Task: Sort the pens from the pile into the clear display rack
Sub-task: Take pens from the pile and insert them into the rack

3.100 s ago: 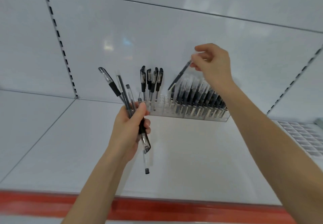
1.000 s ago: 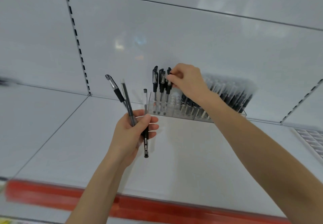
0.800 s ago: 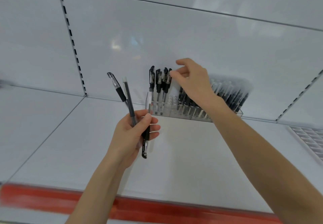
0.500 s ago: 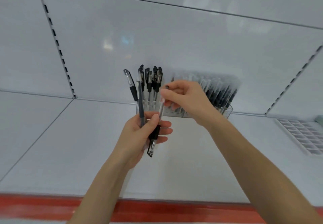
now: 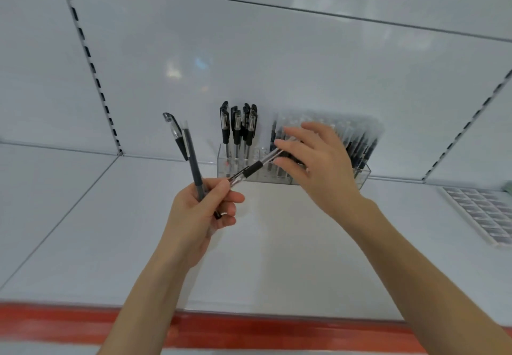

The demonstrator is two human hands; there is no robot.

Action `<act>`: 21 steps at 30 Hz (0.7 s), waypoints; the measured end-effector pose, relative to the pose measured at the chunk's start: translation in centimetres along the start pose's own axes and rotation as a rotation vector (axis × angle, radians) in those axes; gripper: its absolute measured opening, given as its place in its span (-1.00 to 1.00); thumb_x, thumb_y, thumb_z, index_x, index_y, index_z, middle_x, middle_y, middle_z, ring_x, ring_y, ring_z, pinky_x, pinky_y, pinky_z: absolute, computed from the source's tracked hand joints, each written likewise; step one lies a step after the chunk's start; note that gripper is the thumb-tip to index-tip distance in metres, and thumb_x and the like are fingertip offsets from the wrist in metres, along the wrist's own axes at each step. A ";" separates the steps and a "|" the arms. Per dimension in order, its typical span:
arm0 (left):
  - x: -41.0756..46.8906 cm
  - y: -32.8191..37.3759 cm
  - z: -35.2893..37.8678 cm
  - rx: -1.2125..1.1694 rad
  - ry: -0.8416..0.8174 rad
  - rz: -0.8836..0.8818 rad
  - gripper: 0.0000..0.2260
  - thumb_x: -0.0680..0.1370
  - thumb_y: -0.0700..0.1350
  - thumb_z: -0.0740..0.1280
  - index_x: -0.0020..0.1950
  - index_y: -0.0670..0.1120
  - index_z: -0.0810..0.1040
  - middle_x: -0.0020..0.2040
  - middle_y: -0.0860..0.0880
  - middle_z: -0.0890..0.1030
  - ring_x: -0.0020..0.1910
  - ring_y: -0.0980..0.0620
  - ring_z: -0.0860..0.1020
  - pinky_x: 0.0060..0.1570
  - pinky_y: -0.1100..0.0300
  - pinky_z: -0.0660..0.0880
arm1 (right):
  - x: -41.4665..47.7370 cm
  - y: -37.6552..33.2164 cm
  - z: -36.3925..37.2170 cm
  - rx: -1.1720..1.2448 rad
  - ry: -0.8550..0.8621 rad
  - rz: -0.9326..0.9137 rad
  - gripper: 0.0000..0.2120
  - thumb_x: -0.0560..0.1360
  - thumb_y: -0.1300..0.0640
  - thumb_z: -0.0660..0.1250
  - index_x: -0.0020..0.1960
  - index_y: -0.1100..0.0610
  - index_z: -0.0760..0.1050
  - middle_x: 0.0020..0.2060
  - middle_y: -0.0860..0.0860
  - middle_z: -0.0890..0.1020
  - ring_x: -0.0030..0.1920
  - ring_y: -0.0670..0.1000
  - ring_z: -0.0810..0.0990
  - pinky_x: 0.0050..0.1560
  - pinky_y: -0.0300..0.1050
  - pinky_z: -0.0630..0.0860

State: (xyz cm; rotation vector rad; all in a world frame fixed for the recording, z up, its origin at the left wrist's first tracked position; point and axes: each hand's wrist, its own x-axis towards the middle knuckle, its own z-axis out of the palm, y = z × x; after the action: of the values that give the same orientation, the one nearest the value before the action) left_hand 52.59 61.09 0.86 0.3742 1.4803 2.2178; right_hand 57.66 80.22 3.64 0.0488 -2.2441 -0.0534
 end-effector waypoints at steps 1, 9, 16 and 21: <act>0.0 0.0 -0.1 0.000 0.001 -0.004 -0.89 0.56 -0.24 0.22 -0.16 -0.16 0.49 -0.40 -0.06 0.63 -0.54 0.13 0.45 -0.53 0.31 0.43 | -0.1 0.0 0.2 -0.078 0.018 -0.082 -0.77 0.43 0.02 0.29 -0.05 0.11 0.63 0.00 0.05 0.67 0.07 0.14 0.53 0.11 -0.01 0.43; 0.0 0.3 -0.1 0.056 -0.001 -0.012 -0.85 0.50 -0.11 0.29 -0.05 -0.20 0.46 -0.50 0.02 0.41 -0.61 0.14 0.23 -0.61 0.35 0.18 | 0.8 -1.3 0.6 0.222 -0.216 -0.085 -0.80 0.48 0.16 0.29 0.04 0.21 0.58 -0.14 0.09 0.64 -0.16 0.09 0.61 -0.10 -0.03 0.60; 0.6 0.2 -1.3 0.030 0.102 -0.139 -0.66 0.58 0.14 0.09 -0.02 -0.10 0.48 -0.49 0.04 0.36 -0.63 0.12 0.22 -0.58 0.33 0.13 | 7.6 0.7 -1.3 0.774 -0.003 0.672 -0.77 0.47 0.20 0.31 -0.01 -0.04 0.32 -0.14 0.08 0.63 -0.08 0.07 0.64 0.01 0.09 0.59; 0.7 -0.1 -1.5 0.065 0.111 -0.133 -0.79 0.61 -0.07 0.09 -0.08 -0.10 0.47 -0.49 0.04 0.37 -0.61 0.12 0.26 -0.59 0.34 0.17 | 10.3 2.0 1.4 0.634 -0.131 0.632 -0.83 0.49 0.17 0.26 0.07 0.14 0.37 -0.08 0.08 0.57 -0.05 0.08 0.60 0.04 0.09 0.56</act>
State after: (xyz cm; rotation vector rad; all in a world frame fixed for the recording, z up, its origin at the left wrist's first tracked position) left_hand 51.31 60.28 0.12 0.1693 1.5895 2.1199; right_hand 50.10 81.65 10.91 -0.3289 -2.2197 1.0128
